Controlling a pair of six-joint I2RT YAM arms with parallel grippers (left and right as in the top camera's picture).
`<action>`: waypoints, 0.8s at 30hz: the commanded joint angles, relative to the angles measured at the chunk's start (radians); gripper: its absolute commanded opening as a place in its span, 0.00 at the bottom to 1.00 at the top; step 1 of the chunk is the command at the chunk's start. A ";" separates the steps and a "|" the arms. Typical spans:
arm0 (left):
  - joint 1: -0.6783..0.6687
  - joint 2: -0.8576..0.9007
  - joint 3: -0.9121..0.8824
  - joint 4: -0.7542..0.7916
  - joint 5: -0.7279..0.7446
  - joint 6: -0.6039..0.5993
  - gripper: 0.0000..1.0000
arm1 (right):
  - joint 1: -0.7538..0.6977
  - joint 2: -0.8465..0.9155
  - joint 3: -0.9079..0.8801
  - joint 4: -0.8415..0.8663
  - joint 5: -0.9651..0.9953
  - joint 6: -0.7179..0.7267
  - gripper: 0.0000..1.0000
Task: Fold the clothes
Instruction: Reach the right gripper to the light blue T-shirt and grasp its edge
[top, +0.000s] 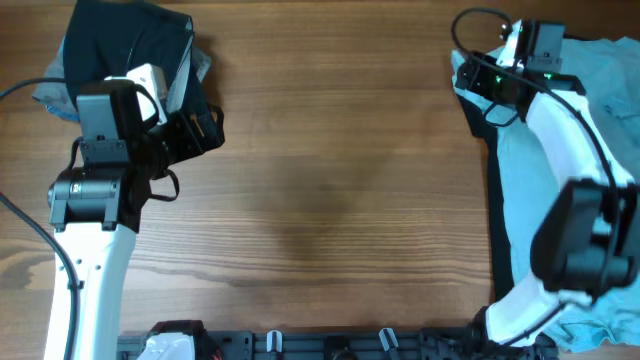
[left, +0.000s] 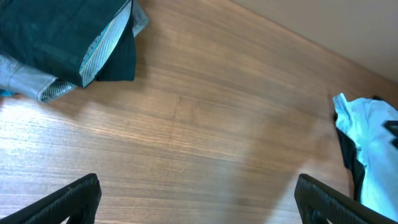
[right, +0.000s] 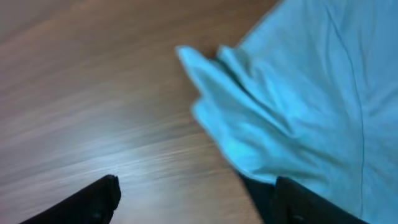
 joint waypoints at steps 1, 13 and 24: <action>-0.005 0.002 0.016 -0.002 0.013 0.005 1.00 | 0.000 0.106 0.016 0.041 -0.016 -0.024 0.82; -0.005 0.006 0.016 -0.005 0.013 0.005 1.00 | 0.000 0.195 0.016 0.208 0.129 -0.108 0.54; -0.005 0.070 0.016 -0.005 0.013 0.005 1.00 | 0.002 0.201 0.023 0.216 0.105 -0.135 0.05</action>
